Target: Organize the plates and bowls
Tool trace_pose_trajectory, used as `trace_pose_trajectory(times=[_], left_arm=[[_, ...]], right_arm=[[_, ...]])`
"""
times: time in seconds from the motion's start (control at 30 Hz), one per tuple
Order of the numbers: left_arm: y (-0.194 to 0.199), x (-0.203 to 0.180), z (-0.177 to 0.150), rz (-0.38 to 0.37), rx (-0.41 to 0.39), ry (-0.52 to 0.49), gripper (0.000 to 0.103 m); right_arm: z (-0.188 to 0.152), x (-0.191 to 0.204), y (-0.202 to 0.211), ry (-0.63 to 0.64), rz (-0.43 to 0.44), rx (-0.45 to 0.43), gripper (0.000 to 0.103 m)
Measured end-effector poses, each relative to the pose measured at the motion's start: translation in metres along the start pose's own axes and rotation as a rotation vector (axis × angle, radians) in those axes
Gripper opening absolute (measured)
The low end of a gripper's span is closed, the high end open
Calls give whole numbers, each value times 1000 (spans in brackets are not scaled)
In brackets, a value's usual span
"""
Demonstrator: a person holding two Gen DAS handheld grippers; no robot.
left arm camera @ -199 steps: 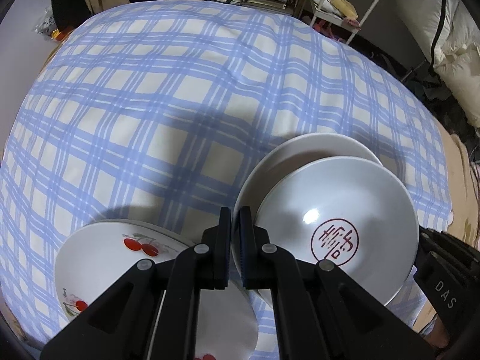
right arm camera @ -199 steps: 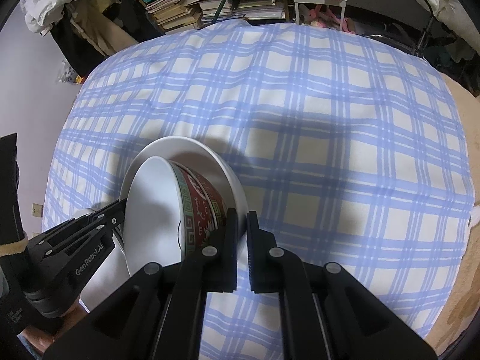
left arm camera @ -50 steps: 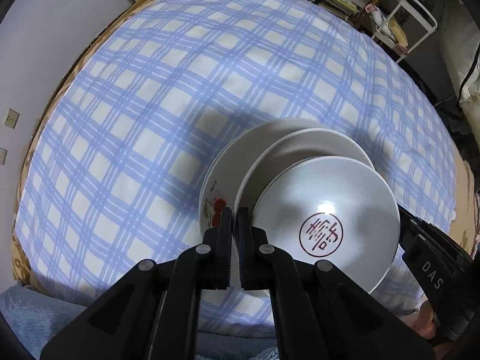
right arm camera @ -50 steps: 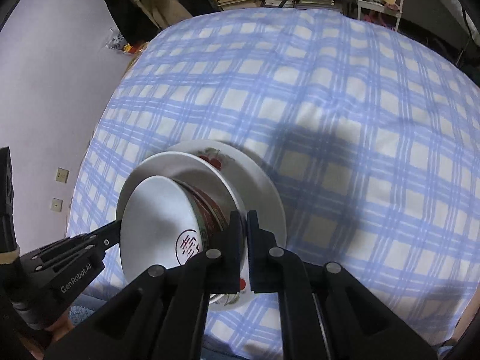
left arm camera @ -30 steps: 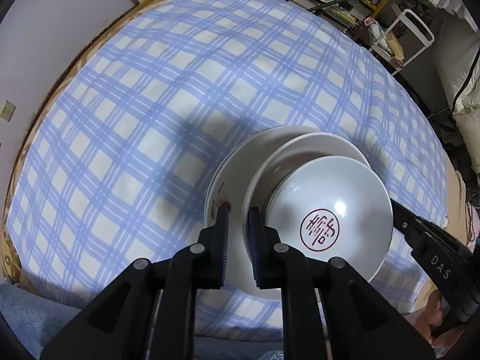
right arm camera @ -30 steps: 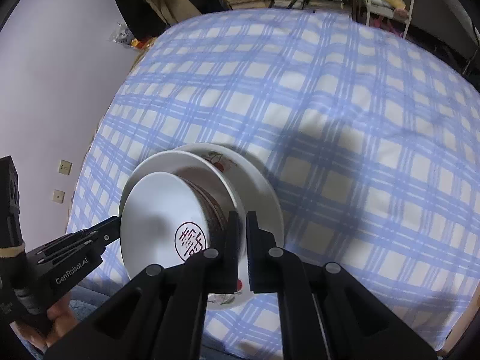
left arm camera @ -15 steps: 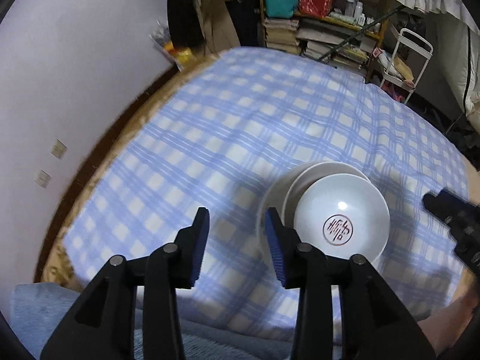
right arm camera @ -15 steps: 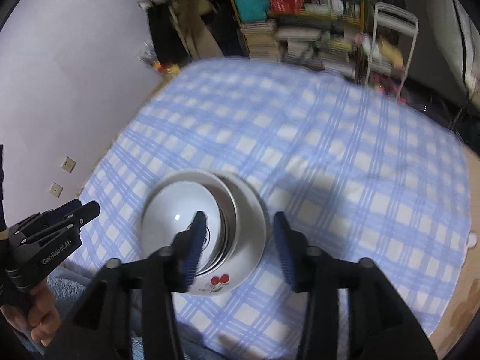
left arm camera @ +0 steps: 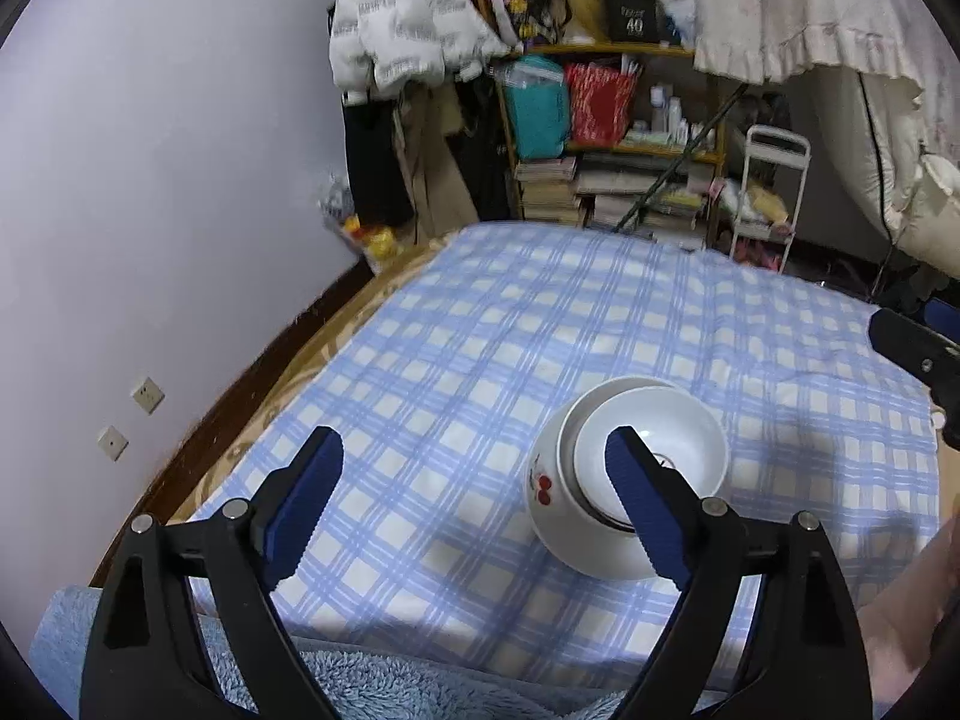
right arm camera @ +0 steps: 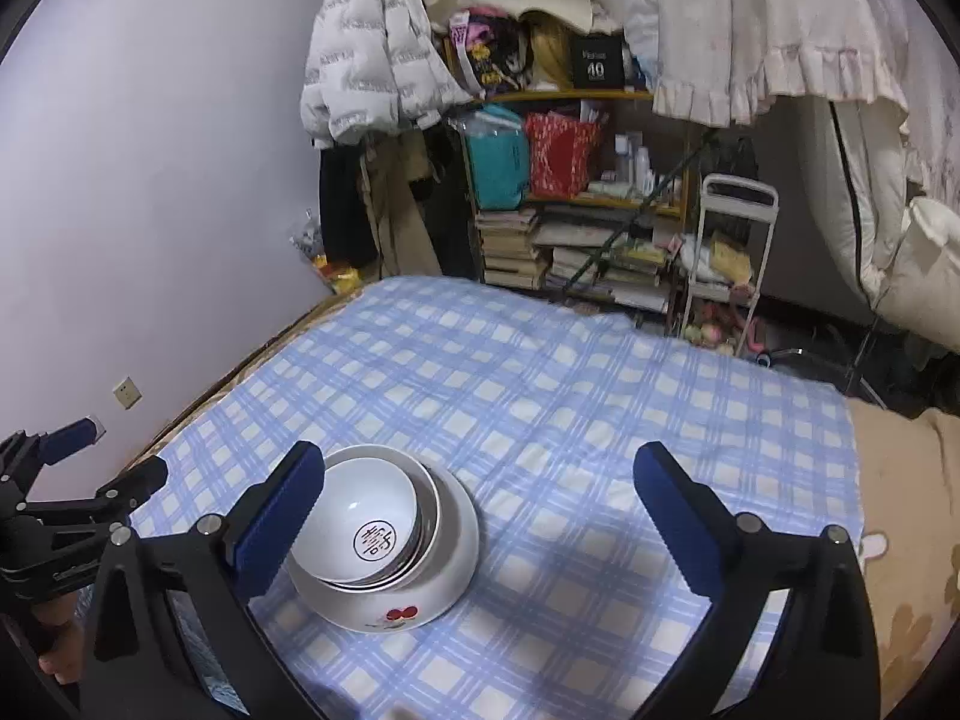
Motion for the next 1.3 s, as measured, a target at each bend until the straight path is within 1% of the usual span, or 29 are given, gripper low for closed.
trace_pose_trajectory(times=[0.1,0.17,0.27,0.4,0.63,0.87,1.03,1.3], left_arm=[[14,3,-5,20,-76,22,91],[21,7,-7,20,-108,41,91],[27,12,-10,22,-139,61,91],[34,16,-13,21,-172,79,91],[29,14,-13,9,-170,68,91],[22,5,-12,19,-159,44,91],[18,1,-12,0,-153,39,91],[15,-4,-12,-4,-149,27,91]], right_arm=[[-6,3,8,8,-9,-30,103],[-11,4,14,16,-22,-63,103],[-18,6,19,50,-52,-99,103],[-22,9,21,87,-79,-121,103],[-21,7,28,70,-75,-162,103],[-21,3,23,53,-76,-149,103],[-21,2,23,52,-76,-145,103],[-21,1,22,51,-76,-146,103]])
Point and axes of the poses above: each gripper's, at about its wrist camera, not at the fingertips, and y roughly against the way its jaws point, x to its left, z to its top, the point moved 4 cm from there along -y, roughly the way its jaws point, and after that the axes turned 6 degrees about x, right-handed, at the moved point
